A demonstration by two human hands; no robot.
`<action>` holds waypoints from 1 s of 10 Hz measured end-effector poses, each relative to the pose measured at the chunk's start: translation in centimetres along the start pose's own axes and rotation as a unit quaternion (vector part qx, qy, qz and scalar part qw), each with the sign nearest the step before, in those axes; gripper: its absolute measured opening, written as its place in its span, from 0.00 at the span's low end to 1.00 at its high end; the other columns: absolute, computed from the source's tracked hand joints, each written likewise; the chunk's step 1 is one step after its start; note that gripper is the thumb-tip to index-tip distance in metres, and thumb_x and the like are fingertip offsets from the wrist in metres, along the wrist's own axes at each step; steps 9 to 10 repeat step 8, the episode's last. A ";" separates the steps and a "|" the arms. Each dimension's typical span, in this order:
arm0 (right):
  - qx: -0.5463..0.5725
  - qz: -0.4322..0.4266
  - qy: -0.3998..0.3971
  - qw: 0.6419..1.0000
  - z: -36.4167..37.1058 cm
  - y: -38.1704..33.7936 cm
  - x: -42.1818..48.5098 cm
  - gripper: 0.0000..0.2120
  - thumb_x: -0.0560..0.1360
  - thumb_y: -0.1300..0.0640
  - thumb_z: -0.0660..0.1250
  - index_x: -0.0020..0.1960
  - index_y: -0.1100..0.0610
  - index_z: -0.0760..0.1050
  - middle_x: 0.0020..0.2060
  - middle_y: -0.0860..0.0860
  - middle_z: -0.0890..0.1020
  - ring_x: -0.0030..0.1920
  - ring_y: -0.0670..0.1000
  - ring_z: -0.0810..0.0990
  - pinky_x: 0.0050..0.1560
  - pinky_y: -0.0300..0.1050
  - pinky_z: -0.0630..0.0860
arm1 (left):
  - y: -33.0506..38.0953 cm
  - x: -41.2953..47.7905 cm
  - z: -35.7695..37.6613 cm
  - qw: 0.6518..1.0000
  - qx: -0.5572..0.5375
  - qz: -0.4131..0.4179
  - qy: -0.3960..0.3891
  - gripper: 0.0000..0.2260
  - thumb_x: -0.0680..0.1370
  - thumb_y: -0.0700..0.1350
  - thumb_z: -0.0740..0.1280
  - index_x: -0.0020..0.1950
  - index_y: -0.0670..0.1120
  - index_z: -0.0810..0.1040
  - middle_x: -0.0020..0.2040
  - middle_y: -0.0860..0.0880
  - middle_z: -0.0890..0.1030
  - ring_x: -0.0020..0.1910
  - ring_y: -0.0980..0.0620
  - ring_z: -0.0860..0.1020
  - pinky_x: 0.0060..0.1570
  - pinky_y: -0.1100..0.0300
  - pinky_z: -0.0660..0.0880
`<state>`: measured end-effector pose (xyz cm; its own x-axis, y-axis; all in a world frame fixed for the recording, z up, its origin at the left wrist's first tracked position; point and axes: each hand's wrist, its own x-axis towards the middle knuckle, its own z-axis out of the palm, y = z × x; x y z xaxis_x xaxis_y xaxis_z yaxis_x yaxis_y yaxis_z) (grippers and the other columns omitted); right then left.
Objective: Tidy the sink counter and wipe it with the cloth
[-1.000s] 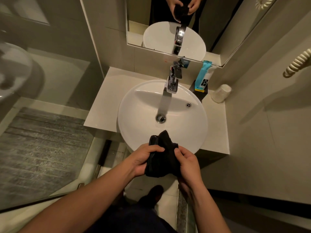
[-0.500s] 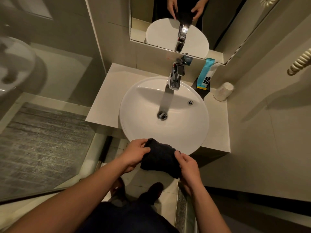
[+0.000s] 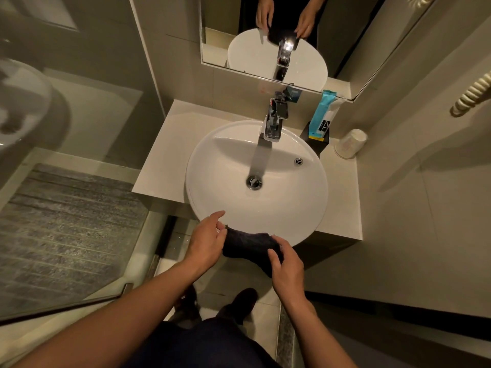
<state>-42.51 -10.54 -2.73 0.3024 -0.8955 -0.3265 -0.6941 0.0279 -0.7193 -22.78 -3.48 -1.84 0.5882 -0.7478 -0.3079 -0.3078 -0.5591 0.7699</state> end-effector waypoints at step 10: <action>-0.383 -0.248 -0.092 0.885 -1.6 -0.2 1.9 0.37 0.80 0.31 0.53 0.83 0.48 0.51 0.83 0.46 0.56 0.83 0.48 0.50 0.80 0.51 0.52 | -1.8 0.7 -1.0 0.843 0.407 0.342 -0.087 0.32 0.79 0.62 0.62 0.79 0.49 0.63 0.79 0.47 0.67 0.78 0.48 0.65 0.77 0.50 0.51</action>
